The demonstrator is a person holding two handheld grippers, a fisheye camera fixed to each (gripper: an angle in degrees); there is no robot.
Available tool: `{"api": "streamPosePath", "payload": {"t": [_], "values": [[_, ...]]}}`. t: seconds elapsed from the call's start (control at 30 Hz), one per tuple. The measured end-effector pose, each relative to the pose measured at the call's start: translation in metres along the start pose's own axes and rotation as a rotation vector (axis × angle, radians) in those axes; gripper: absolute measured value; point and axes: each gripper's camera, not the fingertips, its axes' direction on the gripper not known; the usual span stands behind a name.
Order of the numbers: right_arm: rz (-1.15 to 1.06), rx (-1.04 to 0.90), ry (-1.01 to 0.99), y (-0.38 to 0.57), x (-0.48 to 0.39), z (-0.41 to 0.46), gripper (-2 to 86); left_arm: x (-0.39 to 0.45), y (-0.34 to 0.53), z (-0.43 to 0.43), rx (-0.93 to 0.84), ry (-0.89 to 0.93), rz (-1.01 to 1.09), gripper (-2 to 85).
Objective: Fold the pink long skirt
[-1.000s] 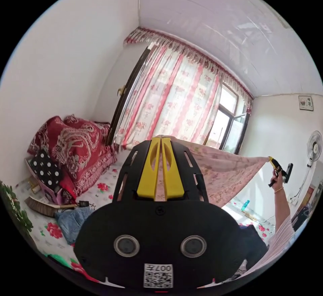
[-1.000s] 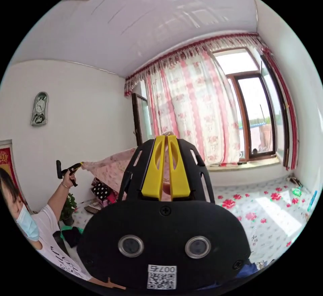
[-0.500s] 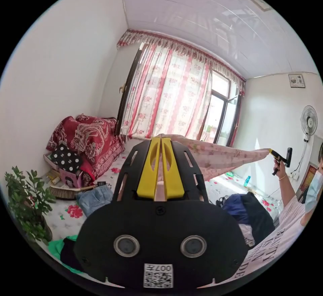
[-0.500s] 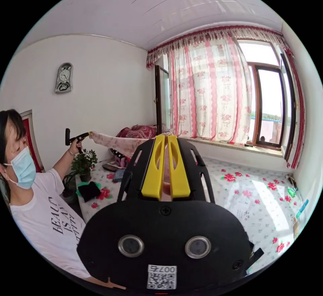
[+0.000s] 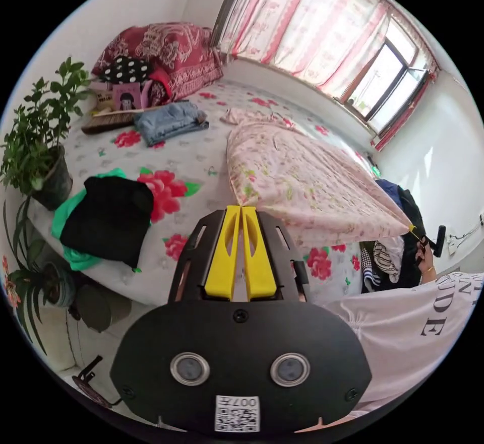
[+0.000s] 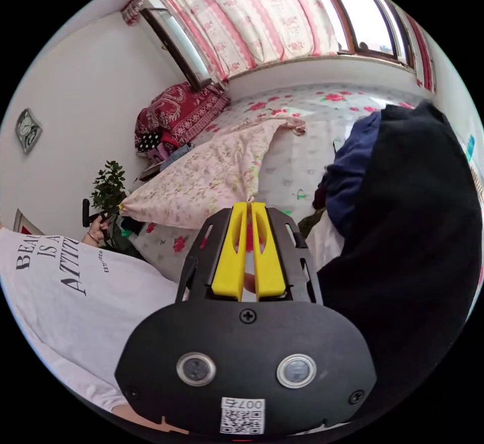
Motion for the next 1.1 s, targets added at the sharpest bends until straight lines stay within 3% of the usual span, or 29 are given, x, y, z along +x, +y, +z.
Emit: {"api": "streamPosePath", "payload": {"t": [0.27, 0.57, 0.87, 1.1], "values": [[0.020, -0.187, 0.004, 0.020, 0.006, 0.038, -0.2, -0.024, 0.037, 0.016, -0.072, 0.071, -0.129, -1.0], [0.047, -0.149, -0.035, 0.006, 0.005, 0.028, -0.2, -0.028, 0.002, -0.015, 0.022, 0.143, -0.133, -1.0], [0.010, -0.079, 0.069, -0.092, 0.011, 0.066, -0.1, 0.002, -0.149, 0.042, 0.025, 0.142, -0.027, -1.0], [-0.008, -0.095, 0.217, -0.196, 0.027, 0.126, 0.1, 0.000, -0.274, 0.124, -0.021, 0.172, -0.169, -0.8]]}}
